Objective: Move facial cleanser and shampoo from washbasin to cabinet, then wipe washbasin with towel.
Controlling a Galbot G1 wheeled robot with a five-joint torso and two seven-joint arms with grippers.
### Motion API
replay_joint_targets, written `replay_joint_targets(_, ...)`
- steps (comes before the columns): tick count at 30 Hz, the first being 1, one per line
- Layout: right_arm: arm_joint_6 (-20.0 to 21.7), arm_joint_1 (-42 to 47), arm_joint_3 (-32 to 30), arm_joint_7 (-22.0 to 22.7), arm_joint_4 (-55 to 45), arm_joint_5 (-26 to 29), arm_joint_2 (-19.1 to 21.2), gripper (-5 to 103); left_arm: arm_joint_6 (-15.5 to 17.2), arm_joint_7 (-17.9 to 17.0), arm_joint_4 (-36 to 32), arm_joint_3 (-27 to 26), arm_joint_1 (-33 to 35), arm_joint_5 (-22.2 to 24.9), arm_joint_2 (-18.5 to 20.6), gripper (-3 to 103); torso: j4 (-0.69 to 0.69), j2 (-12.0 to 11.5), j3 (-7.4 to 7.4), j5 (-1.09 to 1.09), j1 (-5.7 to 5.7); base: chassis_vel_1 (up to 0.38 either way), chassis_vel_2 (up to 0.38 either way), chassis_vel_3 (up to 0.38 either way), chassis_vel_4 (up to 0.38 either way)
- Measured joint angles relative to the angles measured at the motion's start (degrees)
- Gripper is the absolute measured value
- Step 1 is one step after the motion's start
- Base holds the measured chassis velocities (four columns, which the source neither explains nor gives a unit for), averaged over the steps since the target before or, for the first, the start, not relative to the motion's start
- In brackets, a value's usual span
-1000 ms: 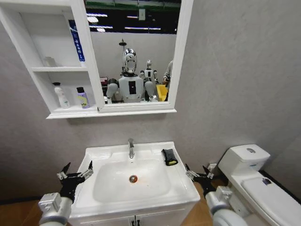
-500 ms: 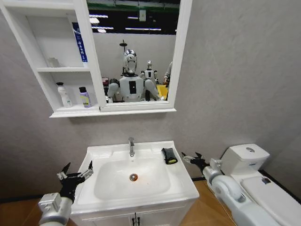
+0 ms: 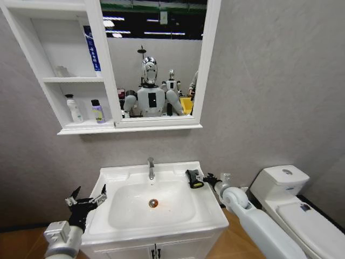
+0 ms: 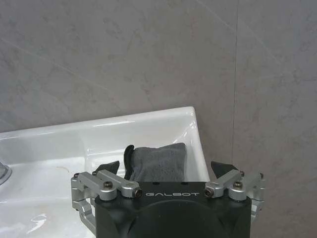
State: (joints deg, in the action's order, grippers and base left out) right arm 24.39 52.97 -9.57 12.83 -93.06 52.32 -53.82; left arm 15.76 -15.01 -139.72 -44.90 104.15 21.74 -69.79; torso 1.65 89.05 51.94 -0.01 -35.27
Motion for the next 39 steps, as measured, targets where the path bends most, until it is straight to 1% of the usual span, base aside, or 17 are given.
replay_joint_targets(7, -0.14, -2.8, 2.18, -1.28, 4.03, -1.13, -1.36, 102, 0.0, 0.0, 0.0, 0.0, 0.0, 0.0, 0.0, 100, 0.0, 0.0, 0.0, 0.0, 0.01, 0.0, 0.0, 0.0, 0.0)
replay_joint_targets(10, -0.38, -3.64, 3.05, -1.44, 5.63, -2.21, -1.93, 98, 0.0, 0.0, 0.0, 0.0, 0.0, 0.0, 0.0, 100, 0.0, 0.0, 0.0, 0.0, 0.01, 0.0, 0.0, 0.0, 0.0)
replay_joint_targets(11, -0.47, -4.26, 3.82, -1.5, 6.82, -2.99, -2.51, 90, 0.0, 0.0, 0.0, 0.0, 0.0, 0.0, 0.0, 100, 0.0, 0.0, 0.0, 0.0, 0.01, 0.0, 0.0, 0.0, 0.0)
replay_joint_targets(12, -0.47, -4.26, 3.82, -1.5, 6.82, -2.99, -2.51, 90, 0.0, 0.0, 0.0, 0.0, 0.0, 0.0, 0.0, 100, 0.0, 0.0, 0.0, 0.0, 0.01, 0.0, 0.0, 0.0, 0.0)
replay_joint_targets(17, -0.37, -4.34, 4.22, -1.25, 7.02, -3.13, -2.68, 70, 0.0, 0.0, 0.0, 0.0, 0.01, 0.0, 0.0, 100, 0.0, 0.0, 0.0, 0.0, 0.01, 0.0, 0.0, 0.0, 0.0)
replay_joint_targets(18, -0.37, -4.34, 4.22, -1.25, 7.02, -3.13, -2.68, 70, 0.0, 0.0, 0.0, 0.0, 0.01, 0.0, 0.0, 100, 0.0, 0.0, 0.0, 0.0, 0.01, 0.0, 0.0, 0.0, 0.0)
replay_joint_targets(20, -0.33, -4.34, 4.37, -1.39, 7.11, -3.36, -2.69, 59, 0.0, 0.0, 0.0, 0.0, 0.0, 0.0, 0.0, 100, 0.0, 0.0, 0.0, 0.0, 0.01, 0.0, 0.0, 0.0, 0.0)
replay_joint_targets(21, -0.33, -4.34, 4.37, -1.39, 7.11, -3.36, -2.69, 59, 0.0, 0.0, 0.0, 0.0, 0.0, 0.0, 0.0, 100, 0.0, 0.0, 0.0, 0.0, 0.01, 0.0, 0.0, 0.0, 0.0)
replay_joint_targets(23, -0.37, -4.46, 4.39, -1.57, 7.54, -3.95, -2.84, 47, 0.0, 0.0, 0.0, 0.0, 0.0, 0.0, 0.0, 100, 0.0, 0.0, 0.0, 0.0, 0.01, 0.0, 0.0, 0.0, 0.0)
replay_joint_targets(24, -0.37, -4.46, 4.39, -1.57, 7.54, -3.95, -2.84, 47, 0.0, 0.0, 0.0, 0.0, 0.0, 0.0, 0.0, 100, 0.0, 0.0, 0.0, 0.0, 0.01, 0.0, 0.0, 0.0, 0.0)
replay_joint_targets(25, -0.41, -4.53, 4.39, -1.56, 7.83, -4.19, -2.99, 42, 0.0, 0.0, 0.0, 0.0, 0.0, 0.0, 0.0, 100, 0.0, 0.0, 0.0, 0.0, 0.01, 0.0, 0.0, 0.0, 0.0)
replay_joint_targets(26, -0.46, -4.43, 4.37, -1.57, 8.0, -4.85, -3.02, 31, 0.0, 0.0, 0.0, 0.0, 0.0, 0.0, 0.0, 100, 0.0, 0.0, 0.0, 0.0, 0.01, 0.0, 0.0, 0.0, 0.0)
replay_joint_targets(28, -0.6, -4.23, 4.31, -1.58, 8.25, -5.47, -3.02, 31, 0.0, 0.0, 0.0, 0.0, 0.0, 0.0, 0.0, 100, 0.0, 0.0, -0.01, 0.01, 0.01, 0.0, 0.0, 0.0, 0.0)
replay_joint_targets(30, -0.73, -3.78, 3.81, -1.72, 8.66, -5.75, -3.04, 20, 0.0, 0.0, 0.0, 0.0, 0.0, 0.0, 0.0, 100, -0.01, 0.01, 0.0, 0.01, 0.01, 0.0, 0.0, 0.0, 0.0)
replay_joint_targets(31, -0.73, -3.78, 3.81, -1.72, 8.66, -5.75, -3.04, 20, 0.0, 0.0, 0.0, 0.0, 0.0, 0.0, 0.0, 100, -0.01, 0.01, 0.0, 0.01, 0.01, 0.0, 0.0, 0.0, 0.0)
replay_joint_targets(34, -0.75, -3.56, 3.52, -1.85, 8.82, -5.75, -3.14, 4, 0.0, 0.0, 0.0, 0.0, 0.0, 0.0, 0.0, 100, -0.01, 0.01, -0.01, 0.01, 0.01, 0.0, 0.0, 0.0, 0.0)
replay_joint_targets(39, -0.79, -3.54, 3.37, -1.96, 8.81, -5.76, -3.25, 1, 0.0, 0.0, 0.0, 0.0, 0.0, 0.0, 0.0, 100, -0.01, 0.0, 0.0, 0.01, 0.01, 0.0, 0.0, 0.0, 0.0)
